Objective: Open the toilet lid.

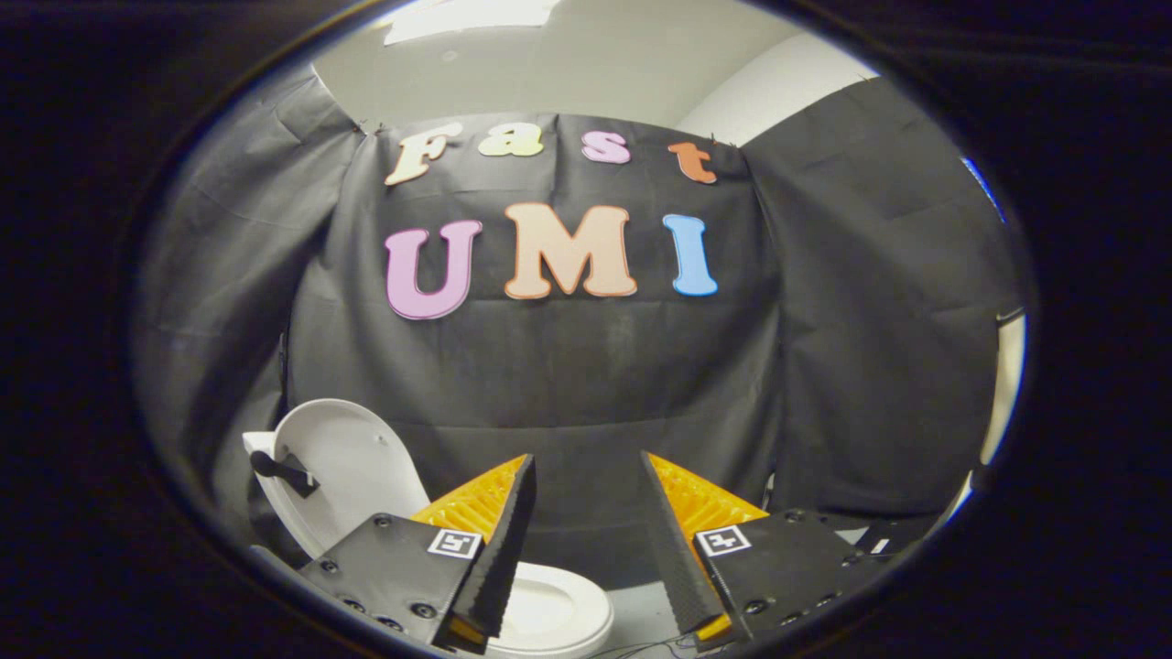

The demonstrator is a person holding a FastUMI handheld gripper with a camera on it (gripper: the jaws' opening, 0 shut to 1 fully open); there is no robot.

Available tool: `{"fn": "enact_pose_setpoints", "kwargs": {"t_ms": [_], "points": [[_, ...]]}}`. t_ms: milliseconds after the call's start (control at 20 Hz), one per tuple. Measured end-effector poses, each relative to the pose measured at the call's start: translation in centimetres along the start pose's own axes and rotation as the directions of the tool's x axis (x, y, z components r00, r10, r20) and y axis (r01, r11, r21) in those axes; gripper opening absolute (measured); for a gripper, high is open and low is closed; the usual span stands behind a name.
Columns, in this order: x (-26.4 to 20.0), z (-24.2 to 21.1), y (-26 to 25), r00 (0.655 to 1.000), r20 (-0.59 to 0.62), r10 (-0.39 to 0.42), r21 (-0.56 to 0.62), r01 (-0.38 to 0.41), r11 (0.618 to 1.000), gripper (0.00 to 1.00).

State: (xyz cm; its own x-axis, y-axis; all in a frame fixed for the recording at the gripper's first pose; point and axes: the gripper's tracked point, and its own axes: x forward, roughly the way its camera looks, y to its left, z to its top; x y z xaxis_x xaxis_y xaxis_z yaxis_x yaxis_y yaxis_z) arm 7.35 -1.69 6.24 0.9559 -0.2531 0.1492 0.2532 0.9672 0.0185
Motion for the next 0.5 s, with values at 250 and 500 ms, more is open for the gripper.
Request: {"fn": "enact_pose_setpoints", "kwargs": {"t_ms": [250,500], "points": [[1.4,-2.5,-0.9,0.998,-0.047,0.039,0.011,-0.039,0.999,0.7],[3.3,-3.2,-0.6,0.998,-0.032,0.06,0.034,-0.058,0.998,0.7]]}}
